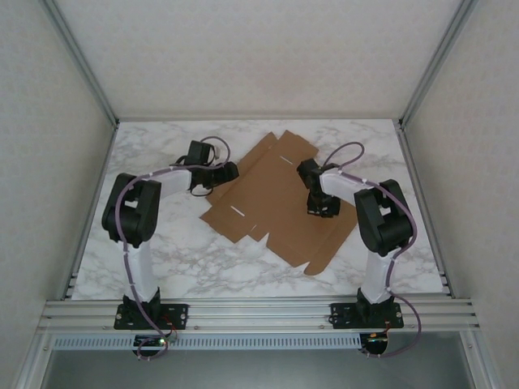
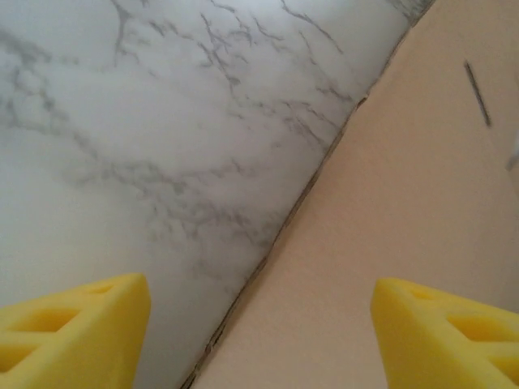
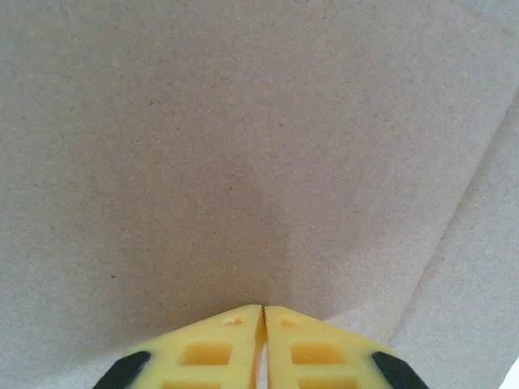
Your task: Fold the paper box
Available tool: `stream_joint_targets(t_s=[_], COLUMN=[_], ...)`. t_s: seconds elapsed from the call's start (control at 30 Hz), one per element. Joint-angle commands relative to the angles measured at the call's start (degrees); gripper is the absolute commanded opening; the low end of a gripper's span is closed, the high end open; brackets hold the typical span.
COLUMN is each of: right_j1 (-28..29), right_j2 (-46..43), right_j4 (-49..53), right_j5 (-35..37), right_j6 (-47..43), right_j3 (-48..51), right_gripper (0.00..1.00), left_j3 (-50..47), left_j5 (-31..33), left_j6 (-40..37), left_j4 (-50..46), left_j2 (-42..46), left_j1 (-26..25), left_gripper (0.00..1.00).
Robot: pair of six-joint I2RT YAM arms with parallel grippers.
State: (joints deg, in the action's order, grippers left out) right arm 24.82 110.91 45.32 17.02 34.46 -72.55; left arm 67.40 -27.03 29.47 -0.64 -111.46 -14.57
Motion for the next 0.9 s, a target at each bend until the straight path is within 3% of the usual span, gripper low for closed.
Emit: stream_joint_targets(t_s=[0.0, 0.1, 0.2, 0.33, 0.43, 0.53, 0.6, 0.77, 0.87], right_j1=[0.23, 0.14, 0.17, 0.21, 0.26, 0.8, 1.8, 2.98, 3.89], right_j2=[5.1, 7.66, 7.1, 4.75, 2.98, 0.75, -0.6, -2.34, -2.67], right_j4=[-10.54, -9.99, -10.07, -9.27, -8.57, -8.79, -8.35, -5.81, -5.57], right_j5=[-12.68, -18.58, -20.94, -19.14, -18.7, -17.49, -14.67, -15.04, -16.77], right_j6=[-6.85, -10.95, -12.76, -13.28, -13.88, -14.16, -14.15, -13.15, -10.64], right_j3=[-4.0, -7.63, -8.07, -6.62, -5.23, -3.85, -3.77, -4.83, -5.5], right_gripper=[0.14, 0.16, 0.17, 0.19, 0.22, 0.37, 0.41, 0.39, 0.37], left_j3=[-7.04, -11.84, -12.82, -8.47, -4.85, -1.24, -0.29, 3.53, 4.99], left_j5=[-6.74, -10.18, -9.47, 2.0, 7.22, 14.08, 18.23, 23.06, 21.98], left_j6=[7.97, 11.21, 8.97, 0.24, -3.66, -6.47, -7.38, -9.56, -8.72], left_j4=[3.17, 8.16, 5.91, -5.56, -10.26, -14.17, -14.65, -15.52, -15.87], left_j2=[3.95, 7.59, 9.56, 9.85, 10.22, 9.9, 10.53, 9.47, 7.36], left_j1=[-1.84, -3.47, -4.9, -4.68, -4.28, -4.29, -4.18, -3.71, -3.63], left_gripper=[0.71, 0.69, 0.7, 0.71, 0.73, 0.74, 0.75, 0.76, 0.76])
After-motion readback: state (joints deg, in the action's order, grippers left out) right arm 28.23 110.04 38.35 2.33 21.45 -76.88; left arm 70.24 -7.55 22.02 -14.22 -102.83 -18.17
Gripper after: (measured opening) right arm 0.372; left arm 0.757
